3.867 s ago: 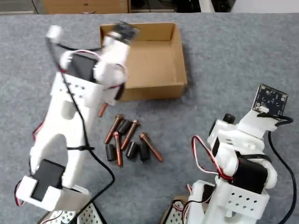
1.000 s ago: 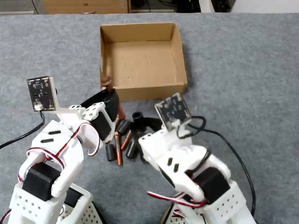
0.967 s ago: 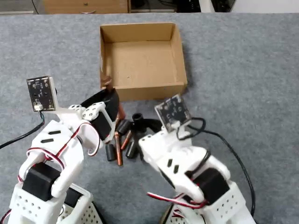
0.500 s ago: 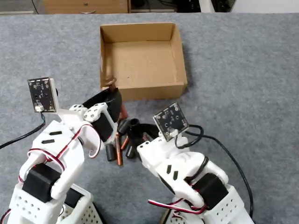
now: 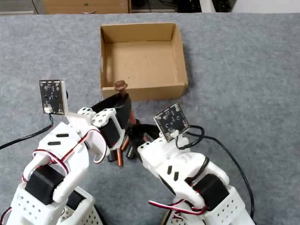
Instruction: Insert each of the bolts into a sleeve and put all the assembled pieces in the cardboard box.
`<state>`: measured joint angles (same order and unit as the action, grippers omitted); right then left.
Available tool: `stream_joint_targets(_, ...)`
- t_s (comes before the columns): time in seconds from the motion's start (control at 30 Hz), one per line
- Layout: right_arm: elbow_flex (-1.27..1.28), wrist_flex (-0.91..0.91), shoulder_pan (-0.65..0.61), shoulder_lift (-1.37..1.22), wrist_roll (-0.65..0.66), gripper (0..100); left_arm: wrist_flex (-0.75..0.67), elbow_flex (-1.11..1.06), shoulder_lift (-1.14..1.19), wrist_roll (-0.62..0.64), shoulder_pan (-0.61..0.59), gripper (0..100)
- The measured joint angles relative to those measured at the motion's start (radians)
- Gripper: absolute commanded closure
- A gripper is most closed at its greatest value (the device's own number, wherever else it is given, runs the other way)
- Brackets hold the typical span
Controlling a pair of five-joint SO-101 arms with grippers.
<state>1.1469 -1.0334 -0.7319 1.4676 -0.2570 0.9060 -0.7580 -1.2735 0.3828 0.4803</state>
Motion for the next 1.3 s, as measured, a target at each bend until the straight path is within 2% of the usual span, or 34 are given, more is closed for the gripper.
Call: stream_joint_targets(1.3, 0.0, 0.0, -0.029, 0.0, 0.018, 99.8, 0.008, -0.04, -0.002, -0.038, -0.006, 98)
